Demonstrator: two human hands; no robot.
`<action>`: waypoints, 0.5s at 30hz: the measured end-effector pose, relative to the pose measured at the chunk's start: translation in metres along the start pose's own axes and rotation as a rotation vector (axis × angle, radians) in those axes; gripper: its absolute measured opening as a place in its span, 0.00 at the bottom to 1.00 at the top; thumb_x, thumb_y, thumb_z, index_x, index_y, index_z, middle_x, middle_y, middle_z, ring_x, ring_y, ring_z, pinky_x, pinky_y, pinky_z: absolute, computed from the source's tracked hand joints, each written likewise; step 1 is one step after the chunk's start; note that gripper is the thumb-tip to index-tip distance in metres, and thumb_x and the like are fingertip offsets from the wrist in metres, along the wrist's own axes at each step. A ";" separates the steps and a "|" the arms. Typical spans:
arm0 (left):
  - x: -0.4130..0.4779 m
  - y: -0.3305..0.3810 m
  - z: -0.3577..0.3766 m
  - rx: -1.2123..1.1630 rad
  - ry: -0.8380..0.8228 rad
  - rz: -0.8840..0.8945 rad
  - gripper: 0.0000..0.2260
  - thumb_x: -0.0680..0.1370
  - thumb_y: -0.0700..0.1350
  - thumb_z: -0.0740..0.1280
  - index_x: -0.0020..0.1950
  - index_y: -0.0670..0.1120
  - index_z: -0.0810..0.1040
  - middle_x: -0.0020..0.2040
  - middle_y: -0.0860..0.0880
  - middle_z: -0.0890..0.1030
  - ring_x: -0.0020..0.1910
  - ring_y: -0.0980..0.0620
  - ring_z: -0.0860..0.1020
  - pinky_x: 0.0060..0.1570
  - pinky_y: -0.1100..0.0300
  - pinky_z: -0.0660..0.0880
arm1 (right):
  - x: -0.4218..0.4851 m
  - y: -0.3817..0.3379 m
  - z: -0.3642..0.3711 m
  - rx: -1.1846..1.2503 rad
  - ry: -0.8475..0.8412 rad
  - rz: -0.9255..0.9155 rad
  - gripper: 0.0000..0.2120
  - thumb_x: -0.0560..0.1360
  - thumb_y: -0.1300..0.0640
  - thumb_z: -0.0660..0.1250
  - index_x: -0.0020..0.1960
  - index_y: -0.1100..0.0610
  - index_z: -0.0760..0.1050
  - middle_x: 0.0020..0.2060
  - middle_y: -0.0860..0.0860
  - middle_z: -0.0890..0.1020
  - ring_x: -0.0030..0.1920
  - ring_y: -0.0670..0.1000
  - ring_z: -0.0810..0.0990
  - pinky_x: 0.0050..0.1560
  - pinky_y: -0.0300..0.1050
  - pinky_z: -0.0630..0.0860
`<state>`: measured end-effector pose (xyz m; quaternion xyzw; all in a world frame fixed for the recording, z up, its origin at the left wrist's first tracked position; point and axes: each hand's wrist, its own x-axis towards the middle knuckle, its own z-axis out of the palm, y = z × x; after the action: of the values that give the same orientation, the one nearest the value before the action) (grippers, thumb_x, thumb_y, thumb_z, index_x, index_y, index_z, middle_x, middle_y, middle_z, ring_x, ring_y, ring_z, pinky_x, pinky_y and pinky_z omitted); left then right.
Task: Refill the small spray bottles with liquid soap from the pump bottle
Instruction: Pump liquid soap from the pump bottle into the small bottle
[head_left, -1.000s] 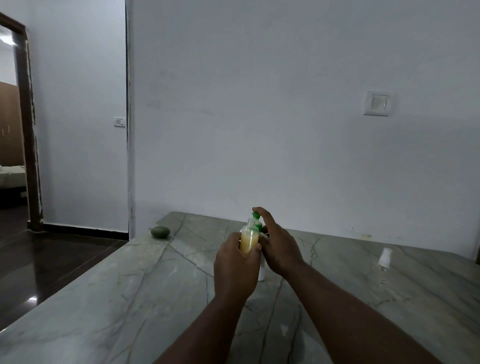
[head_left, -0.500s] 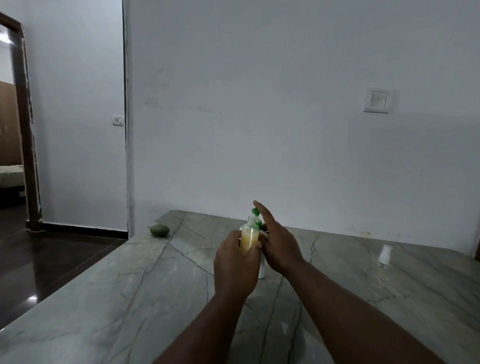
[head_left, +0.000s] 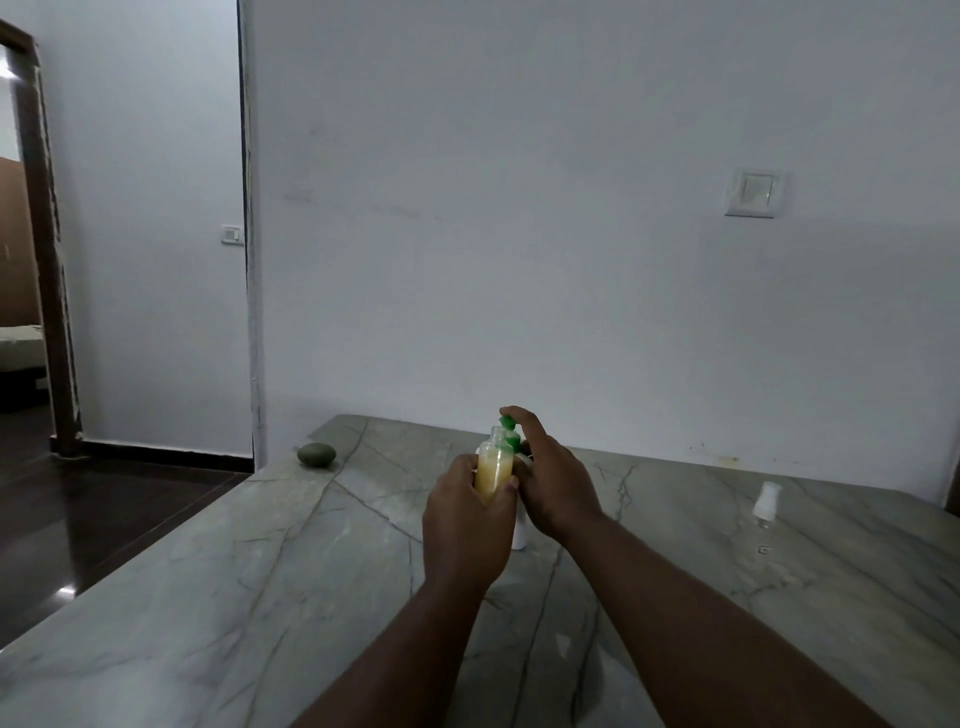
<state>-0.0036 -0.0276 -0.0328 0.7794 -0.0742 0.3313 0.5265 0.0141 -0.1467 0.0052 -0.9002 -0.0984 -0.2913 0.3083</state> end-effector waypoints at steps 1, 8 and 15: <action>0.000 0.000 0.000 0.001 -0.001 0.002 0.09 0.79 0.54 0.72 0.56 0.54 0.77 0.43 0.58 0.79 0.40 0.59 0.79 0.38 0.63 0.76 | 0.000 0.000 0.000 0.005 -0.003 0.003 0.25 0.82 0.55 0.61 0.73 0.35 0.61 0.63 0.46 0.80 0.55 0.49 0.79 0.48 0.44 0.73; 0.000 -0.002 0.002 0.008 -0.001 0.014 0.12 0.79 0.55 0.72 0.59 0.53 0.78 0.44 0.59 0.79 0.41 0.59 0.79 0.40 0.63 0.78 | -0.001 -0.002 -0.004 -0.007 -0.029 0.010 0.30 0.84 0.54 0.60 0.79 0.33 0.54 0.70 0.45 0.76 0.61 0.49 0.78 0.54 0.44 0.72; 0.000 -0.002 0.003 0.010 0.014 0.005 0.12 0.79 0.56 0.72 0.59 0.54 0.78 0.44 0.59 0.78 0.41 0.60 0.79 0.39 0.64 0.76 | -0.002 -0.005 -0.007 -0.022 -0.032 -0.009 0.33 0.84 0.55 0.60 0.81 0.33 0.50 0.72 0.44 0.74 0.63 0.49 0.78 0.58 0.46 0.74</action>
<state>-0.0016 -0.0290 -0.0349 0.7797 -0.0709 0.3383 0.5221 0.0070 -0.1469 0.0111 -0.9077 -0.1040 -0.2793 0.2954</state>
